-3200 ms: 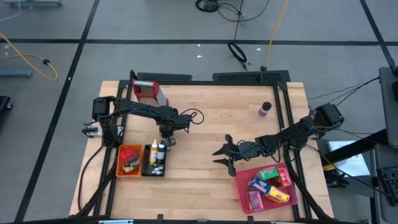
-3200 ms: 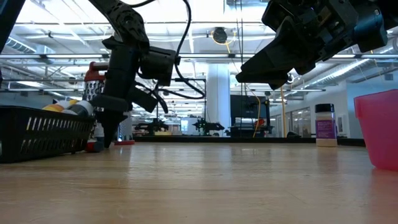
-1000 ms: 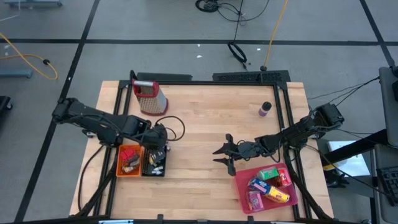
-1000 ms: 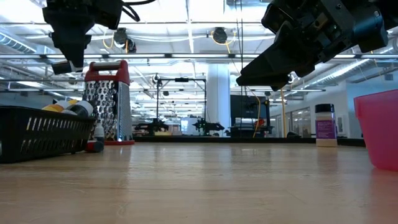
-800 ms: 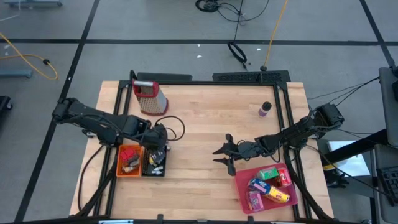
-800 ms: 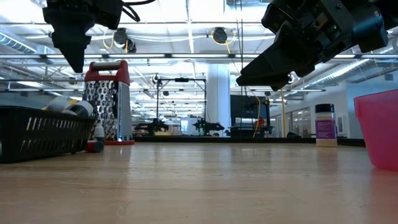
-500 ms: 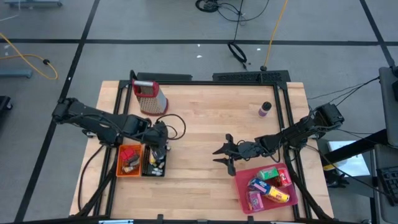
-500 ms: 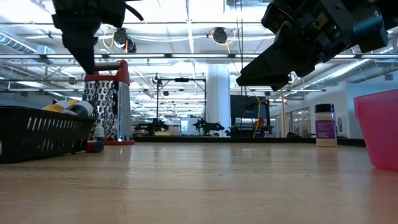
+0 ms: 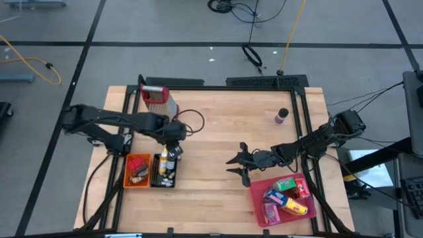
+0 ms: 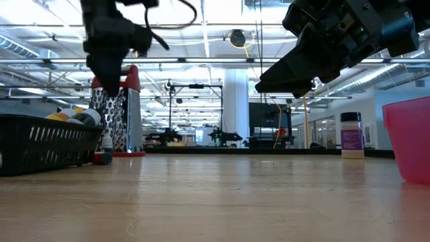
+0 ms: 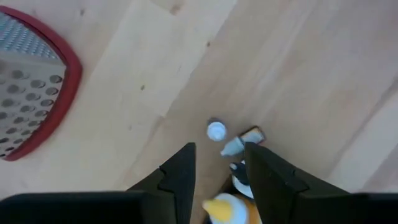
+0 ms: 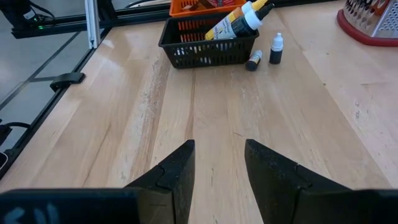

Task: Pick & Place Kitchen Items
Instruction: Put the purple food coloring bottle into the black bin

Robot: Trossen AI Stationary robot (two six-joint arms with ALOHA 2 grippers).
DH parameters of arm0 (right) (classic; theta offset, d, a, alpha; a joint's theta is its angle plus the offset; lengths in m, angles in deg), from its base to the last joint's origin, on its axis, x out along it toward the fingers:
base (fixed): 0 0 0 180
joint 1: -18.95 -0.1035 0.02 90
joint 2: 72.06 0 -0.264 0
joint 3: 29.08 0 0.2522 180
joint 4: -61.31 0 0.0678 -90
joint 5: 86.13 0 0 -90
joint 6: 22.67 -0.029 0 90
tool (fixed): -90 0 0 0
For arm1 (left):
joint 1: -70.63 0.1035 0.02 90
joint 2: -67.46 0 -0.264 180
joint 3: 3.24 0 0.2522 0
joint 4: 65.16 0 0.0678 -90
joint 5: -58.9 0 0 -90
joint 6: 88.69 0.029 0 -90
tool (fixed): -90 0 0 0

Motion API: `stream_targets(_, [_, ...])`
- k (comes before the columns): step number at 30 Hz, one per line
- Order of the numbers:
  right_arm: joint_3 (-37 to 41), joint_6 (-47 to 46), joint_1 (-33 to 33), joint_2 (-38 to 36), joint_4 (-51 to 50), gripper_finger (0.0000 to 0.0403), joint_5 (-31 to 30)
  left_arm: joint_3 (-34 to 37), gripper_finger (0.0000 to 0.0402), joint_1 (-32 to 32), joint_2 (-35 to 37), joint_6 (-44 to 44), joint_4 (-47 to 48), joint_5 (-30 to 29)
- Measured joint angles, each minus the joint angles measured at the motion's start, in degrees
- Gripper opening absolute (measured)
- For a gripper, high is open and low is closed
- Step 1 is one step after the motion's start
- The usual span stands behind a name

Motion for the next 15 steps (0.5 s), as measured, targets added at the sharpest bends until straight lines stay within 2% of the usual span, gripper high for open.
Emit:
stream_targets(6, [0.0,-0.01,0.01,0.0,0.02,0.0132,0.0,0.0,0.0136,3.73,-4.75,4.45,-0.02,2.0])
stream_targets(15, [0.0,0.01,0.0,0.0,0.0,0.0132,0.0,0.0,0.0136,6.76,-11.59,4.72,0.0,5.83])
